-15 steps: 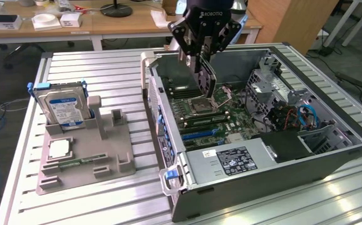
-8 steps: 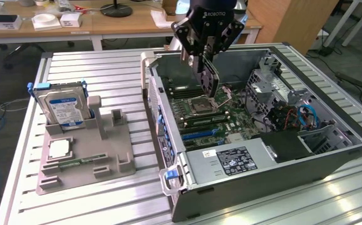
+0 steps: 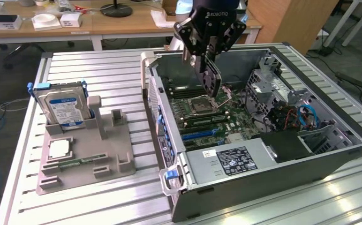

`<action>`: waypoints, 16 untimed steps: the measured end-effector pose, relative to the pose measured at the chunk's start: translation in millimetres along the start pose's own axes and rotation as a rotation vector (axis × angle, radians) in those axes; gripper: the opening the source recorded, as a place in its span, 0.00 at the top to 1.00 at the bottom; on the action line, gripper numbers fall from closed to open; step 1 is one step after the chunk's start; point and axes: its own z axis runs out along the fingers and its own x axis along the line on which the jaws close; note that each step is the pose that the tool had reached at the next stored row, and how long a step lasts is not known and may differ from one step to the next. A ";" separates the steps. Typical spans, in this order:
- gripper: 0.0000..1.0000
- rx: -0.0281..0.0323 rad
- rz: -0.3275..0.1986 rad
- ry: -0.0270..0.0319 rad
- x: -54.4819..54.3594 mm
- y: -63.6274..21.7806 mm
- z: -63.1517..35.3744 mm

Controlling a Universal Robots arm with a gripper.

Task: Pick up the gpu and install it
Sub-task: 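Pick up the gpu and move the gpu toward the slot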

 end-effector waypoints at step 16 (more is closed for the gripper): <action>0.73 -0.0002 0.000 -0.0001 -3.6 -1.1 1.1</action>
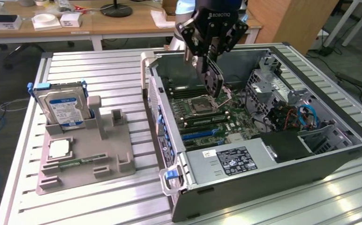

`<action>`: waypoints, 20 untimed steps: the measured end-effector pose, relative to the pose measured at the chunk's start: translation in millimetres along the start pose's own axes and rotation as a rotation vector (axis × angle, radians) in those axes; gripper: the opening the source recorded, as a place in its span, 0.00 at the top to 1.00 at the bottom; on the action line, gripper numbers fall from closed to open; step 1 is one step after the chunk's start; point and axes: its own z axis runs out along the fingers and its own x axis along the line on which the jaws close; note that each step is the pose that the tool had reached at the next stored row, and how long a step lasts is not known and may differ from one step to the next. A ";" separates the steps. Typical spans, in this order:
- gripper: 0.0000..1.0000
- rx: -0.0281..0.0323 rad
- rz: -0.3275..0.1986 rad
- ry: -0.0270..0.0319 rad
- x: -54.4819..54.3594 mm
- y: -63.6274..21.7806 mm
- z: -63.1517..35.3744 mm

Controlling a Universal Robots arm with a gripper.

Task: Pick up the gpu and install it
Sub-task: 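Pick up the gpu and move the gpu toward the slot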

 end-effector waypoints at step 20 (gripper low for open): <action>0.73 0.0001 0.000 0.0001 -11.3 -1.6 1.8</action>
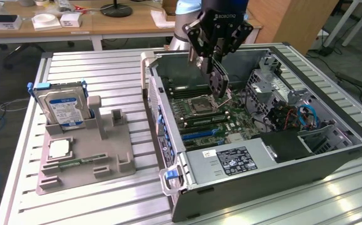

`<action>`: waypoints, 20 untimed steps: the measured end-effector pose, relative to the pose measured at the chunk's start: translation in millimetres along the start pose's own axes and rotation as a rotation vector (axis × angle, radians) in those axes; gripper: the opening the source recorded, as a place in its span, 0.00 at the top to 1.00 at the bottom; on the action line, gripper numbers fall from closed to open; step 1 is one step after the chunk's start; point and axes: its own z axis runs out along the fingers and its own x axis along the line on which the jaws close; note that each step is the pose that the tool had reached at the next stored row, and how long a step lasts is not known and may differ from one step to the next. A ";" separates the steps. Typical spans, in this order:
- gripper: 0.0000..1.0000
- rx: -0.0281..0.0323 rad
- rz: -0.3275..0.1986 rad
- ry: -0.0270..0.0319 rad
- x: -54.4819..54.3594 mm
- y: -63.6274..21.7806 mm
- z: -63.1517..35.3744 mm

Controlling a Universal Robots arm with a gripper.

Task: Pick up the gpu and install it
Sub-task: 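Pick up the gpu and move the gpu toward the slot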

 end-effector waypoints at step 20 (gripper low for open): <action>0.73 -0.0002 0.000 0.0000 -34.6 -2.9 2.7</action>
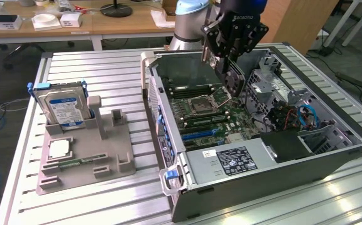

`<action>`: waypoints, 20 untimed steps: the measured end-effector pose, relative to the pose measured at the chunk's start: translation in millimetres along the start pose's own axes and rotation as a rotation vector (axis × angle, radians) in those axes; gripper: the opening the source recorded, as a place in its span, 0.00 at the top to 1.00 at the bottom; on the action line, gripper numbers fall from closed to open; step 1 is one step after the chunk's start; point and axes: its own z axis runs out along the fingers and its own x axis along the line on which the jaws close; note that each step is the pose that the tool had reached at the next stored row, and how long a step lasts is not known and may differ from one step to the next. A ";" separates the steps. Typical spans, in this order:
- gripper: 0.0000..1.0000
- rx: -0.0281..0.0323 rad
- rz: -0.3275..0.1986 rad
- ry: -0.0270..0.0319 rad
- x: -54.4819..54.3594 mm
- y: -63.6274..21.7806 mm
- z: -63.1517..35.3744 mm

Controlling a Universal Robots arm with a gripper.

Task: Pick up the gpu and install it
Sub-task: 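Pick up the gpu and move the gpu toward the slot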

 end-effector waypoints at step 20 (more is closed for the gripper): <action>0.73 0.0000 0.000 -0.0001 -31.5 -2.8 3.1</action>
